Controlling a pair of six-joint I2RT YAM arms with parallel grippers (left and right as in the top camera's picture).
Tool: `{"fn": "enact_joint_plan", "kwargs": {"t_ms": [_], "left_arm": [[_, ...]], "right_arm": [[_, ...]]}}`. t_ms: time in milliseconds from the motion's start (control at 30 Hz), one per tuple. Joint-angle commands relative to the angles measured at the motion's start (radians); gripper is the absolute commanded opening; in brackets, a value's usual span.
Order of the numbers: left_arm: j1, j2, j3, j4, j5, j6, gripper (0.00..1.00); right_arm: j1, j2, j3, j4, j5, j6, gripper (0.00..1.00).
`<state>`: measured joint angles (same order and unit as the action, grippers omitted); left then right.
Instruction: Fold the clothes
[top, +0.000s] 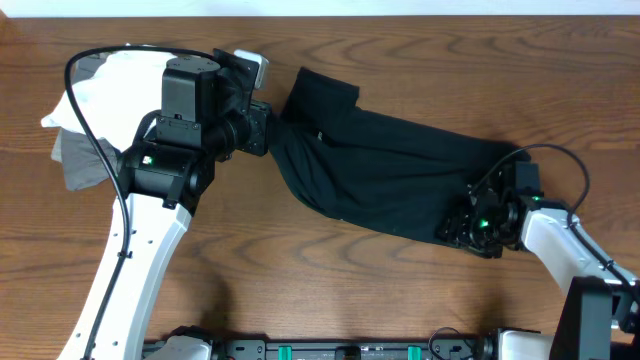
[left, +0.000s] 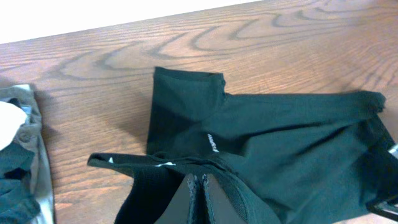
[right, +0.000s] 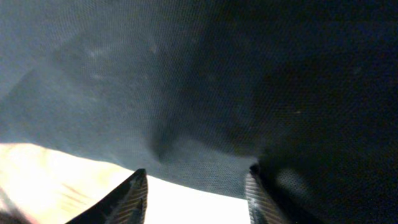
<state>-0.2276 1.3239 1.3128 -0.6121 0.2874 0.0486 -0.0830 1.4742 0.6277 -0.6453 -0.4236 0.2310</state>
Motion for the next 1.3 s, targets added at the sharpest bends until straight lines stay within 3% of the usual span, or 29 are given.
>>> {"fn": "enact_joint_plan", "kwargs": {"t_ms": [0,133,167,233,300,400,533,800,1033,1167,1267], "left_arm": [[-0.001,-0.019,0.001,0.011,-0.039,-0.005,0.06],[-0.001,-0.019,0.001,0.01,-0.039,-0.004,0.06],[-0.001,-0.019,0.001,0.01,-0.039,-0.005,0.06],[-0.001,-0.021,0.001,0.01,-0.041,-0.004,0.06],[-0.001,-0.027,0.001,0.002,-0.058,-0.004,0.06],[-0.001,-0.055,0.001,-0.017,-0.12,-0.003,0.06],[-0.001,-0.121,0.001,-0.03,-0.151,0.008,0.06],[-0.001,-0.288,0.001,-0.04,-0.15,0.007,0.06],[-0.001,-0.37,0.001,-0.072,-0.09,-0.005,0.06],[-0.021,-0.301,0.0,-0.171,0.085,-0.006,0.08],[-0.081,-0.206,0.0,-0.24,0.136,0.058,0.09]], "right_arm": [[0.019,-0.008,-0.053,0.001,0.042,0.036,0.56],[0.019,-0.008,-0.095,0.109,0.063,0.075,0.59],[0.019,-0.008,-0.104,0.153,0.077,0.105,0.5],[0.018,-0.008,-0.108,0.211,0.083,0.149,0.15],[0.018,-0.011,-0.091,0.221,0.076,0.157,0.01],[0.017,-0.036,-0.009,0.137,0.076,0.112,0.01],[0.008,-0.138,0.206,-0.098,0.079,0.018,0.01],[-0.046,-0.291,0.61,-0.418,0.201,0.004,0.01],[-0.063,-0.348,0.71,-0.463,0.21,0.003,0.01],[-0.052,-0.328,0.706,-0.476,0.21,0.003,0.01],[-0.042,-0.296,0.705,-0.465,0.21,0.01,0.01]]}}
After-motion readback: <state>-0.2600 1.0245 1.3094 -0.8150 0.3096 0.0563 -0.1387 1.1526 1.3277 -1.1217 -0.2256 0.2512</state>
